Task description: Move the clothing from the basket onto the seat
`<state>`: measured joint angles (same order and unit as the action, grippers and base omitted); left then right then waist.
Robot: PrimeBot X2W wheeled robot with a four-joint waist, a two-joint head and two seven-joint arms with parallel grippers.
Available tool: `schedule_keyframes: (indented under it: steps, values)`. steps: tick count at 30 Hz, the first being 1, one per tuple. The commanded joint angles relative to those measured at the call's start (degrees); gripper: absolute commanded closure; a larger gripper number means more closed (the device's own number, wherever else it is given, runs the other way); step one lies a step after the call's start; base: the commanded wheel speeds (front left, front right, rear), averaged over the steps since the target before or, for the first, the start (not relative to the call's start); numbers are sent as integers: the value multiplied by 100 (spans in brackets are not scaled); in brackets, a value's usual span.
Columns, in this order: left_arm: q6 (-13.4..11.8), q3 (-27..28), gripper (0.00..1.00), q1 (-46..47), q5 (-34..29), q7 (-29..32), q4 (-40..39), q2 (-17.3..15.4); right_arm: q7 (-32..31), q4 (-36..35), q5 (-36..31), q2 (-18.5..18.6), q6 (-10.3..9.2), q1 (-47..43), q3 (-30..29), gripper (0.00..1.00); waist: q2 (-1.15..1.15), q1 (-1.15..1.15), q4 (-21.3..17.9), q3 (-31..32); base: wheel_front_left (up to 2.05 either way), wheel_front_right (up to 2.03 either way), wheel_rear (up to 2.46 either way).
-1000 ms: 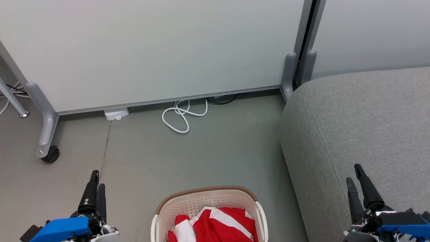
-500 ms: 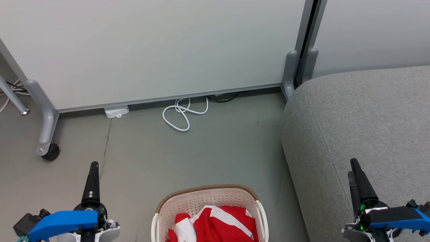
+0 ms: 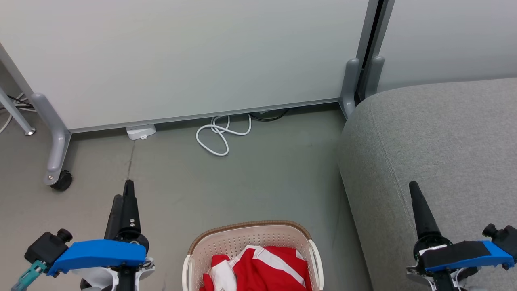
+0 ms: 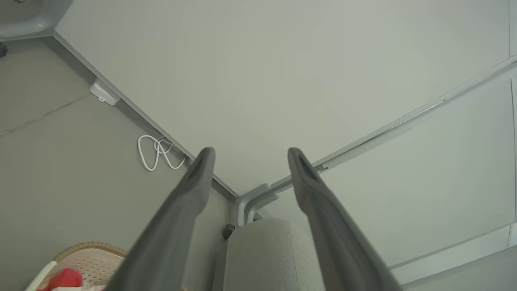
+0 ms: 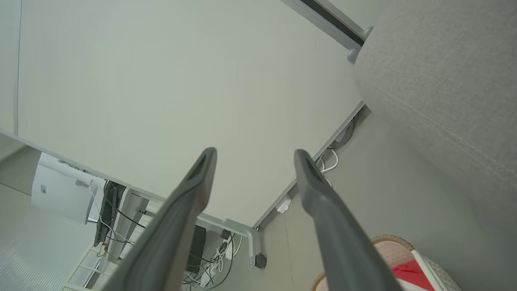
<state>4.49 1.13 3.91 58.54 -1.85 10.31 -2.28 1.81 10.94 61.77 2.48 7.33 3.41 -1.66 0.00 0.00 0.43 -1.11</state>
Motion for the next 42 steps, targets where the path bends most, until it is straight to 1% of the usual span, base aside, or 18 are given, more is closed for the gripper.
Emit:
schedule_keyframes:
  steps: [1,7,16,30,42]
  values:
    - [-30,-37,0,167,-198,-51,-111,-46,60,-126,-195,36,11,139,33,0,0,0,1,-1,0,0,0]
    - [-132,-229,0,177,-944,-173,-33,-67,180,-180,-938,38,12,143,172,0,0,0,2,-18,0,0,0]
    - [-270,-517,0,187,-1749,-347,90,-164,352,-52,-1733,41,14,109,304,0,0,0,23,-9,0,0,0]
    - [-411,-837,0,229,-2665,-582,188,-250,590,54,-2667,46,14,135,447,0,0,0,56,-28,0,0,0]
    - [-509,-985,0,276,-3373,-764,142,-290,773,53,-3371,48,16,155,554,0,0,0,86,-57,0,0,0]
